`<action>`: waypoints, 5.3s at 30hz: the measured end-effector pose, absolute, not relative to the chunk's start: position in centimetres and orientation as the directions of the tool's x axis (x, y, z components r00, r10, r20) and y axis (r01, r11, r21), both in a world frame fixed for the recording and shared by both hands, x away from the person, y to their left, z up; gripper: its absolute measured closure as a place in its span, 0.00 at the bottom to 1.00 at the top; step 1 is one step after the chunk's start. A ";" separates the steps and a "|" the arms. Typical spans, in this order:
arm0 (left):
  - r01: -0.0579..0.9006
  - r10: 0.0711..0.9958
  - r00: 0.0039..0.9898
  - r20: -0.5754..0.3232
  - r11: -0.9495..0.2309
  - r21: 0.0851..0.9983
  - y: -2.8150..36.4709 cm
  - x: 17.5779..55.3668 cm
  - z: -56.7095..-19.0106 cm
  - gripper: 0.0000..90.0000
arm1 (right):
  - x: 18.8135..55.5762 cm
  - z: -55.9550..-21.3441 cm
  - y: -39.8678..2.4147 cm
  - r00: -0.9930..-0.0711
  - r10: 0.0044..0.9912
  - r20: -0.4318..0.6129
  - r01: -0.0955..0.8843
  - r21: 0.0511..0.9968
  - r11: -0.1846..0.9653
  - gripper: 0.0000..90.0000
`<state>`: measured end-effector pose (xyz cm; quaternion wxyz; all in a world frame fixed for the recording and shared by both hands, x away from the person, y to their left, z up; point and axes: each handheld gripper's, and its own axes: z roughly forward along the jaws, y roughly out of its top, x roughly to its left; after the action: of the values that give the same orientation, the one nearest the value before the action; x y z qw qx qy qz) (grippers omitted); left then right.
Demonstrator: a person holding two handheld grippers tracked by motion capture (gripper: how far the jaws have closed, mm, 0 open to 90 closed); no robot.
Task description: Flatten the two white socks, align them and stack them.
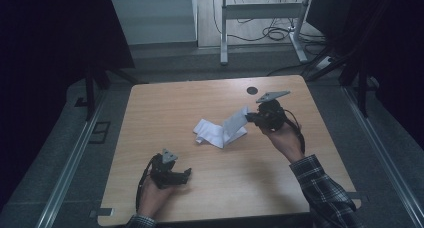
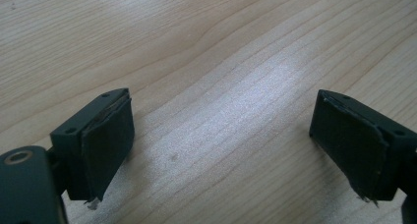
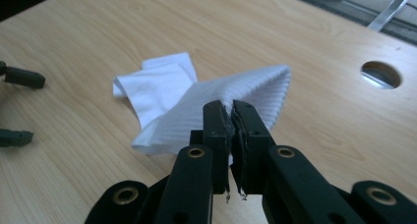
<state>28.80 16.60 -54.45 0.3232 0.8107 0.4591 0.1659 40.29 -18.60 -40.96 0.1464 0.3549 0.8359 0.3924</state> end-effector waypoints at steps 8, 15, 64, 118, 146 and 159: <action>0.634 0.850 0.526 -0.024 -0.374 0.677 16.6 28.8 -54.4 0.11 | 40.4 -38.2 -22.0 -0.663 0.747 0.035 0.484 0.782 0.393 0.94; 0.634 0.849 0.527 -0.024 -0.375 0.677 16.6 28.8 -54.4 0.11 | 40.7 -36.6 -24.2 -0.634 0.773 0.017 0.485 0.787 0.380 0.94; 0.642 0.857 0.515 -0.032 -0.361 0.677 16.5 28.8 -54.5 0.11 | 41.5 -46.1 -35.5 -0.448 0.893 0.043 0.679 0.666 0.309 0.73; 0.542 0.750 0.660 -0.035 -0.444 0.714 2.5 38.9 -50.3 0.46 | 39.1 -50.3 -36.3 -0.503 0.862 0.069 0.650 0.687 0.325 0.59; 0.558 0.775 0.632 0.010 -0.465 0.687 -6.0 45.7 -53.1 0.59 | 40.1 -51.7 -39.2 -0.417 0.907 0.063 0.692 0.669 0.272 0.64; 0.556 0.743 0.667 -0.045 -0.458 0.694 -5.1 45.3 -52.7 0.96 | 39.8 -52.0 -38.7 -0.418 0.905 0.076 0.709 0.650 0.273 0.89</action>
<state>45.26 -5.10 -52.69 0.3503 0.8432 0.3853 0.1336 39.82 -38.65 -52.03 0.1572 0.5160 0.7821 0.3121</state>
